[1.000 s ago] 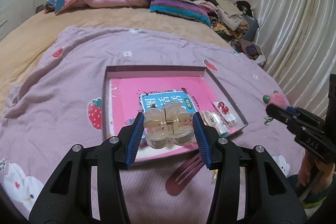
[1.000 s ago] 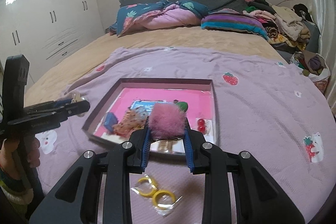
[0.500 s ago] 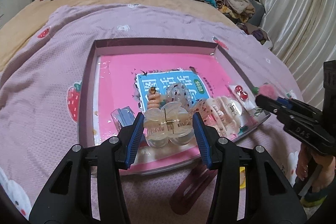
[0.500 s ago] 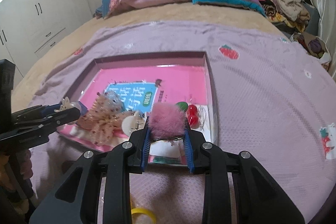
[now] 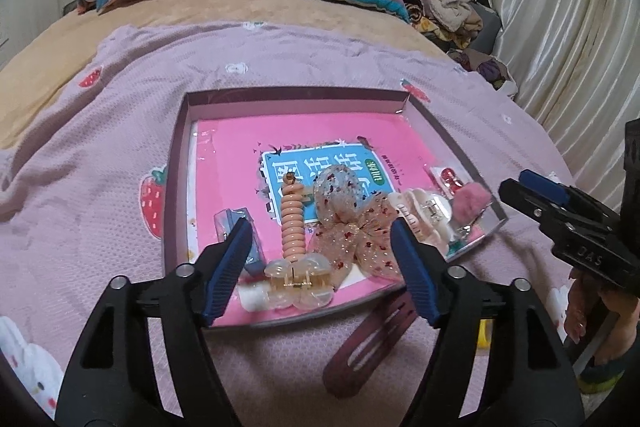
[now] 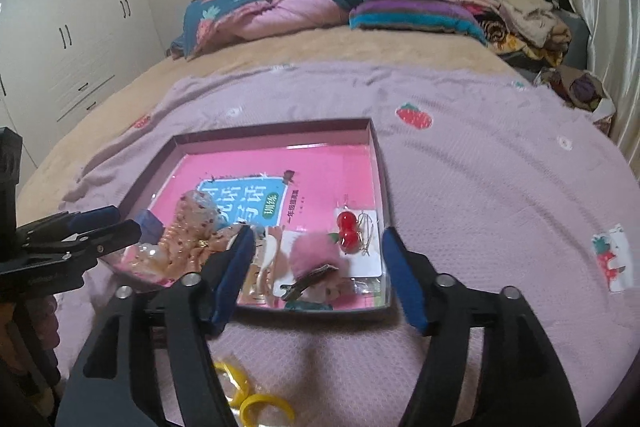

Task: Organize jewelry
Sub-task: 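Carry both clips into the tray and open both tools, then withdraw both tools toward the yellow bangle packet and maroon clip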

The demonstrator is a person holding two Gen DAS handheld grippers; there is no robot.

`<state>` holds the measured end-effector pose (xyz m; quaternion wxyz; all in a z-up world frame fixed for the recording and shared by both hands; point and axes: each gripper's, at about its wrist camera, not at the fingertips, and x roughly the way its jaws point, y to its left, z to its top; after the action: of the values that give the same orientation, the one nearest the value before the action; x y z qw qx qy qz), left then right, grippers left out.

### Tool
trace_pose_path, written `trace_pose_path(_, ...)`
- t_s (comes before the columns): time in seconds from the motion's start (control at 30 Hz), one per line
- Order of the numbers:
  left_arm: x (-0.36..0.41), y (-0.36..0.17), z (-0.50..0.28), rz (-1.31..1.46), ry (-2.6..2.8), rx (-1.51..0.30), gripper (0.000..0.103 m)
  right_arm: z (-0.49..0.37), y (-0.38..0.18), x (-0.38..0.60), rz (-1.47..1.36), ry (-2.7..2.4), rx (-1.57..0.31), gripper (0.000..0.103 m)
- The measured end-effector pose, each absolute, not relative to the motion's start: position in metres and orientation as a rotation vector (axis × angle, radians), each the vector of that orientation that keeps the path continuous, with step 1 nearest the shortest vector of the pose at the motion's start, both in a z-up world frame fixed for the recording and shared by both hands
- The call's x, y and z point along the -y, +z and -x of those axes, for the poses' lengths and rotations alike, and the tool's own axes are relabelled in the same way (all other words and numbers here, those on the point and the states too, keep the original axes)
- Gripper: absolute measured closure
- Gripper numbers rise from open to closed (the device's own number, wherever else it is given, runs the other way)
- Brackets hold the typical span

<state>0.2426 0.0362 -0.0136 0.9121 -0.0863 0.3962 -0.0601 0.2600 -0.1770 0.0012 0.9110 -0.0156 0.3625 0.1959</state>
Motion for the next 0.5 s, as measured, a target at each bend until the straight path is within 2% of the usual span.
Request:
trace_pose_path(0.07,-0.036,-0.008,-0.237,0.174,-0.123,-0.804,0.033,-0.253,0.008,0.179,0.036,0.408,-0.728,0.030)
trace_pose_path(0.2,-0.035,0.002,-0.225,0.163,-0.118,-0.781,0.031,-0.234,0.023,0.185,0.031,0.416,-0.686,0.024)
trace_pose_path(0.5,-0.035,0.013,-0.201,0.165,-0.117,-0.760,0.022,-0.198,0.041,0.194,0.052,0.430,-0.648,0.022)
